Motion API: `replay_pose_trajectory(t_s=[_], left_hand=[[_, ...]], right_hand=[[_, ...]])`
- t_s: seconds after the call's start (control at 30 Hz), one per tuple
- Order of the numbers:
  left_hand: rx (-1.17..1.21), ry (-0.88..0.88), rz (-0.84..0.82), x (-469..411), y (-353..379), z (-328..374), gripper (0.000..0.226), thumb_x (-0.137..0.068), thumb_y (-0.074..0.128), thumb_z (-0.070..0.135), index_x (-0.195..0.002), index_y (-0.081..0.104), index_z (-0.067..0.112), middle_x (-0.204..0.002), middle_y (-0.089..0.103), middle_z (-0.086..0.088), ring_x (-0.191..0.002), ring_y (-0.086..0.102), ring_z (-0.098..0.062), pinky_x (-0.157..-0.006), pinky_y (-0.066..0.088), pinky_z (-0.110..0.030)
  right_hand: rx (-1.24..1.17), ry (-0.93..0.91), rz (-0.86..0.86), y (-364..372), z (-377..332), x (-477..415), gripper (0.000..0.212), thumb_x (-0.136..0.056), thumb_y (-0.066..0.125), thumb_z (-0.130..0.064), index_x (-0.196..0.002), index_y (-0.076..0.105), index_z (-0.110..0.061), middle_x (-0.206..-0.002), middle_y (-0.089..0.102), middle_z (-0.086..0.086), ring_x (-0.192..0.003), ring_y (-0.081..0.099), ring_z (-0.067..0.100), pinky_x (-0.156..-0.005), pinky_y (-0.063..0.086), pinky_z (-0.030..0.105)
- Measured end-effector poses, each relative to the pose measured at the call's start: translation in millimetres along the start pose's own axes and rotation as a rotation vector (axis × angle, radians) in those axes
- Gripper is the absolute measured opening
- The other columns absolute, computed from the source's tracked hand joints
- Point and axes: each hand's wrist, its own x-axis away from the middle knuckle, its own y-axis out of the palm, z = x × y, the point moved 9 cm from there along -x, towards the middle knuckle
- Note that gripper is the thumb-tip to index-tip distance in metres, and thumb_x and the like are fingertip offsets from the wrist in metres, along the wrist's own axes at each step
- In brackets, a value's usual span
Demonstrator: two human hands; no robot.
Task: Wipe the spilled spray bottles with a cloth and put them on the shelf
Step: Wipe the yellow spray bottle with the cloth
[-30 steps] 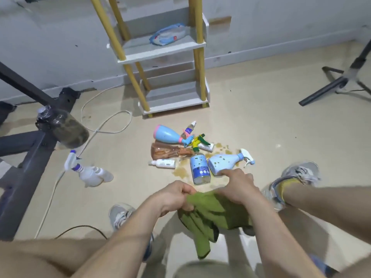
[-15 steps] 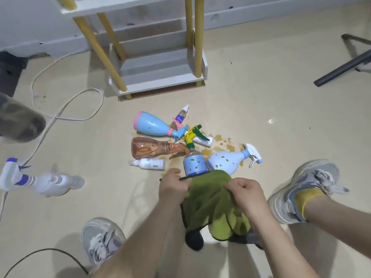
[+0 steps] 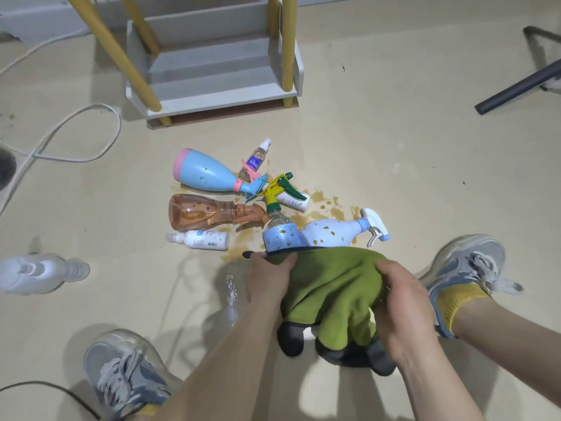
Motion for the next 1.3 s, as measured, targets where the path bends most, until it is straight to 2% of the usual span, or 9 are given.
replay_pose_trajectory(t_s=[0.13,0.27,0.37,0.57,0.77,0.87,1.1,1.2,1.3], left_hand=[[-0.014,-0.006,0.091,-3,-1,14,0.063,-0.077,0.065,0.061,-0.116,0.051,0.014,-0.106,0.063,-0.003,-0.102,0.060,-0.029,-0.079,0.045,-0.036],[-0.133,0.021,0.104,-2,15,35,0.076,-0.074,0.073,0.055,-0.126,0.042,0.010,-0.119,0.055,-0.009,-0.111,0.056,-0.034,-0.080,0.043,-0.037],[-0.176,0.044,0.071,-8,26,42,0.092,-0.065,0.078,0.048,-0.137,0.034,0.012,-0.125,0.051,-0.012,-0.112,0.055,-0.035,-0.091,0.050,-0.042],[-0.053,-0.024,-0.066,13,16,18,0.084,-0.051,0.078,0.041,-0.122,0.037,0.022,-0.109,0.059,0.000,-0.096,0.062,-0.023,-0.085,0.055,-0.039],[0.161,-0.014,-0.187,65,-16,-12,0.047,-0.060,0.078,0.030,-0.101,0.056,0.030,-0.093,0.070,0.005,-0.082,0.070,-0.014,-0.078,0.060,-0.037],[0.035,0.159,-0.290,84,-26,10,0.050,-0.062,0.081,0.029,-0.100,0.050,0.036,-0.094,0.069,0.012,-0.083,0.068,-0.003,-0.075,0.058,-0.026],[-0.339,0.338,-0.570,114,-88,35,0.083,-0.069,0.084,0.021,-0.140,0.042,0.023,-0.112,0.065,0.011,-0.105,0.064,-0.009,-0.090,0.053,-0.030],[-0.902,0.482,-0.450,110,-158,57,0.061,-0.084,0.072,0.026,-0.140,0.050,0.014,-0.120,0.064,0.001,-0.104,0.061,-0.015,-0.089,0.047,-0.024],[-1.061,0.538,-0.301,109,-239,81,0.046,-0.091,0.063,0.031,-0.134,0.056,0.018,-0.116,0.067,0.005,-0.095,0.060,-0.012,-0.087,0.044,-0.022]], right_hand=[[0.360,-0.222,-0.063,21,-9,-6,0.016,-0.094,0.062,-0.016,-0.084,0.071,-0.006,-0.075,0.066,0.009,-0.067,0.056,0.017,-0.062,0.049,0.025],[0.708,-0.269,-0.079,26,11,-10,0.015,-0.087,0.061,-0.023,-0.084,0.069,-0.011,-0.078,0.065,0.011,-0.082,0.062,0.034,-0.082,0.054,0.051],[0.883,-0.309,-0.046,24,22,-8,0.018,-0.092,0.058,-0.019,-0.095,0.073,-0.029,-0.096,0.058,0.001,-0.098,0.055,0.025,-0.094,0.045,0.038],[0.790,-0.268,0.154,8,18,-3,0.040,-0.094,0.052,-0.012,-0.132,0.051,-0.024,-0.109,0.047,0.011,-0.075,0.050,0.013,-0.071,0.035,0.028],[0.590,-0.016,-0.330,75,71,25,0.022,-0.090,0.067,-0.035,-0.108,0.054,-0.036,-0.097,0.064,-0.015,-0.087,0.060,-0.004,-0.076,0.049,0.010],[0.433,0.045,-0.443,84,76,31,0.055,-0.076,0.082,-0.040,-0.124,0.056,-0.031,-0.111,0.072,-0.006,-0.102,0.069,0.012,-0.093,0.055,0.039],[0.539,-0.156,-0.487,104,34,54,0.092,-0.061,0.088,-0.026,-0.138,0.040,-0.037,-0.111,0.070,-0.009,-0.099,0.070,0.012,-0.080,0.060,0.037],[0.630,-0.239,-0.480,112,22,76,0.087,-0.066,0.089,-0.024,-0.132,0.038,-0.045,-0.121,0.059,-0.018,-0.113,0.060,0.009,-0.097,0.052,0.037],[0.721,-0.362,-0.588,143,15,116,0.090,-0.068,0.087,-0.016,-0.138,0.038,-0.044,-0.117,0.054,-0.029,-0.110,0.056,-0.007,-0.097,0.049,0.026]])
